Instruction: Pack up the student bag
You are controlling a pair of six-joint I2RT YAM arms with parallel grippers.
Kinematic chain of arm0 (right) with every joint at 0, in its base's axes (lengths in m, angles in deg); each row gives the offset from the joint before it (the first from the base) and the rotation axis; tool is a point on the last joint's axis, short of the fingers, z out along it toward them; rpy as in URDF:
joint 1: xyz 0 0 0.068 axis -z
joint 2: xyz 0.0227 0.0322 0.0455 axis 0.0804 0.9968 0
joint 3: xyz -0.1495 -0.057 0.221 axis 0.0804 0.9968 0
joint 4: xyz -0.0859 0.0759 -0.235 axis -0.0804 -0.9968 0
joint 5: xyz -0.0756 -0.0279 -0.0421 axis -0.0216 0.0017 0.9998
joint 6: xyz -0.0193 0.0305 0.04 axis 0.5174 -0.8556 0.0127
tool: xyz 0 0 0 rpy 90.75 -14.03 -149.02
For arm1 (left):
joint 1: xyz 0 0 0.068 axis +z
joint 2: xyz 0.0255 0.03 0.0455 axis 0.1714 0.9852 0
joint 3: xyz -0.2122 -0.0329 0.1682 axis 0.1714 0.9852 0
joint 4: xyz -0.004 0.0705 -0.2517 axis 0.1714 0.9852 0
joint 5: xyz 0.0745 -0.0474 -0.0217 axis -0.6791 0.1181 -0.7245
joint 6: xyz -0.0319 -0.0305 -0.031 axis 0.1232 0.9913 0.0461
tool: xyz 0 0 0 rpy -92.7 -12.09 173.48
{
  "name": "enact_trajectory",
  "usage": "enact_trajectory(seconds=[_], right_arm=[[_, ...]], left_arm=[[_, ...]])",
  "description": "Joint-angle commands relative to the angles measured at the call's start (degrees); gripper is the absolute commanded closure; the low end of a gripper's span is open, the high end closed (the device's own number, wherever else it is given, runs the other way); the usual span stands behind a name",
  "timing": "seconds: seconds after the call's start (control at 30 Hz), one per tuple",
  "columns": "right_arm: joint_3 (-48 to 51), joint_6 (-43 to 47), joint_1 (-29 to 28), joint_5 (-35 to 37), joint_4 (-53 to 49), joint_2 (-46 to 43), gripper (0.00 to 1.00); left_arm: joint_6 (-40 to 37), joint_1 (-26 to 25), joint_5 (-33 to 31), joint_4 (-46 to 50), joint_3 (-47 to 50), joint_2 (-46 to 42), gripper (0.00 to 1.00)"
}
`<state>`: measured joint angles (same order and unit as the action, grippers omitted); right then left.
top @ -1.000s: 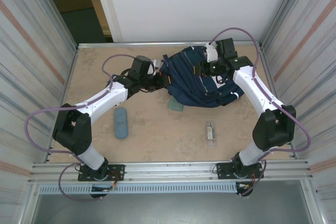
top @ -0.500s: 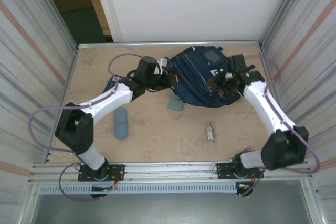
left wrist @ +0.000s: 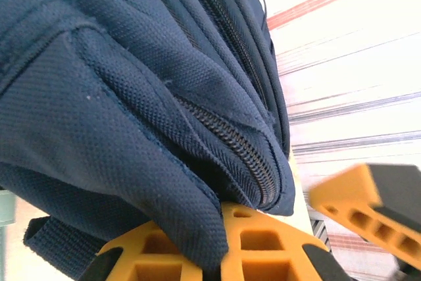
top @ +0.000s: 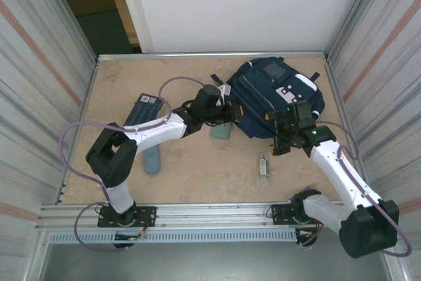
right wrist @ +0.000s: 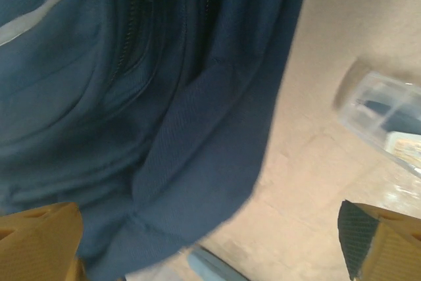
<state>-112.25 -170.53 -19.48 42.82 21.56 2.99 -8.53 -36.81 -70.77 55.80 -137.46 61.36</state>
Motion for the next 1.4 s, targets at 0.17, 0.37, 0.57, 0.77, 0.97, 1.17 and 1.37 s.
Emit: enact_trajectory(seconds=[0.17, 0.37, 0.57, 0.77, 0.97, 1.17, 1.37], right_arm=[[-2.5, -0.7, 0.0, 2.6, 13.7, 9.8, 0.44], [-7.4, 18.5, 2.4, -0.8, 14.7, 10.5, 1.0], [-14.9, 41.8, 5.8, -16.1, 11.4, 13.1, 1.0], [-21.7, 56.6, 8.1, -32.0, 9.9, 17.9, 1.0], [-26.6, 61.9, 7.0, -40.6, 12.1, 25.5, 1.0], [-32.6, 65.5, 5.9, -46.9, 13.1, 34.7, 1.0], [-37.9, 63.5, 6.2, -41.4, 11.0, 43.4, 0.99]], left_arm=[[-2.1, -6.4, 0.2, -8.6, 2.3, -1.7, 1.0], [-3.8, -4.4, 1.2, -3.8, 7.3, -8.2, 0.67], [-7.0, 5.8, 1.5, 8.6, 12.4, -20.2, 0.37], [-8.5, 19.2, 6.6, 18.8, 9.2, -20.3, 0.29], [-5.6, 23.5, 9.6, 15.4, 6.7, -12.6, 0.26], [-2.2, 25.0, 7.8, 12.9, 3.8, -5.9, 0.22], [-0.1, 24.7, 5.2, 9.6, 4.1, -4.0, 0.46]])
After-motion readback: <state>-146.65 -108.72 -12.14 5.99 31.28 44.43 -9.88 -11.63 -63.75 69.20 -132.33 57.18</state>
